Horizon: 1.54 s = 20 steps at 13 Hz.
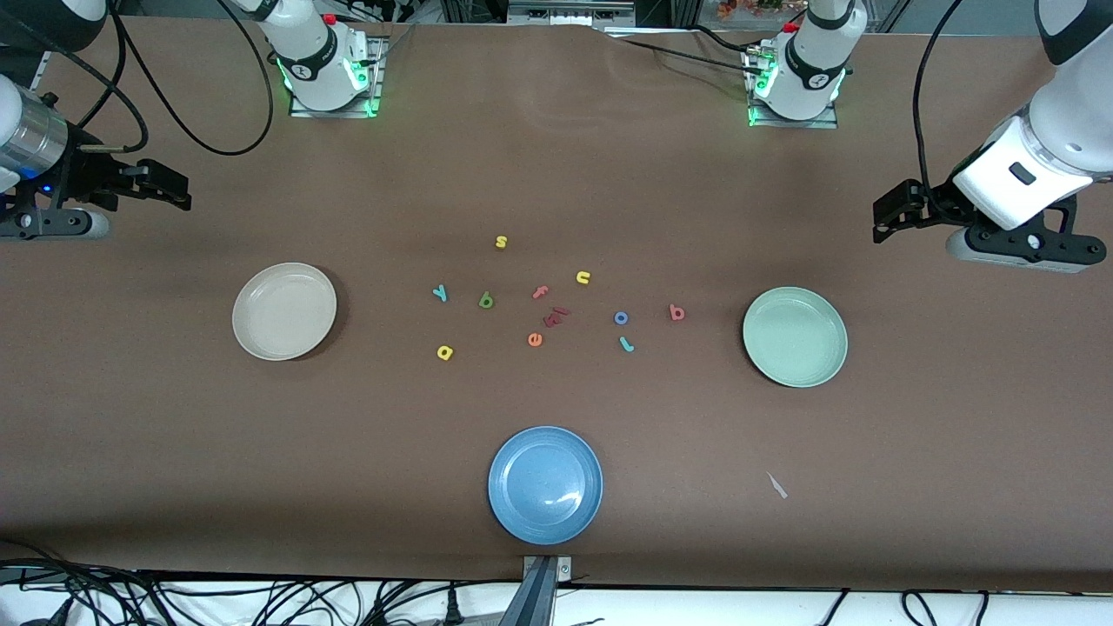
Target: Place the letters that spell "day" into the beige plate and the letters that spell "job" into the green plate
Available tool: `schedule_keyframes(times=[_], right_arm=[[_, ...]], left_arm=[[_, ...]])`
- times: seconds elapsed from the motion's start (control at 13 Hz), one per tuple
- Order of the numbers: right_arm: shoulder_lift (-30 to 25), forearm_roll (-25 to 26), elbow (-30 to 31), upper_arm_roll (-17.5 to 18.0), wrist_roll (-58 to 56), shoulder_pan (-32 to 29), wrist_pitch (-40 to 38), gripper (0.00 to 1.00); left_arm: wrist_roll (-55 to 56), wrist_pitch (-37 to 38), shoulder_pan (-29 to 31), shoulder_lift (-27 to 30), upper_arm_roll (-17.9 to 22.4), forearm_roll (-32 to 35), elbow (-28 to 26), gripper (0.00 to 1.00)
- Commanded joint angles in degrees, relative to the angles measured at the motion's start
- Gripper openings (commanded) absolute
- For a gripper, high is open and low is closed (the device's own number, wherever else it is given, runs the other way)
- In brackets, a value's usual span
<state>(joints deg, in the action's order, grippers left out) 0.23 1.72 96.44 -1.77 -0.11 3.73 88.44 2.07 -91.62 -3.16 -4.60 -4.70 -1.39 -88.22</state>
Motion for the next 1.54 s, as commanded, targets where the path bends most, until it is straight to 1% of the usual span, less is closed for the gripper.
schedule_keyframes(times=[0.0, 0.85, 1.46], right_arm=[[-0.1, -1.1, -0.3, 0.0, -0.9, -0.4, -0.7, 1.0], [-0.1, -1.1, -0.2, 0.0, -0.9, -0.4, -0.7, 1.0], [-0.1, -1.1, -0.2, 0.0, -0.9, -0.4, -0.7, 1.0]], left_arm=[[0.0, 0.5, -0.2, -0.5, -0.2, -0.4, 1.3, 1.0], [0.0, 0.5, -0.3, -0.6, -0.3, -0.4, 1.2, 1.0], [0.0, 0.4, 0.7, -0.6, 0.0, -0.4, 1.1, 1.0]])
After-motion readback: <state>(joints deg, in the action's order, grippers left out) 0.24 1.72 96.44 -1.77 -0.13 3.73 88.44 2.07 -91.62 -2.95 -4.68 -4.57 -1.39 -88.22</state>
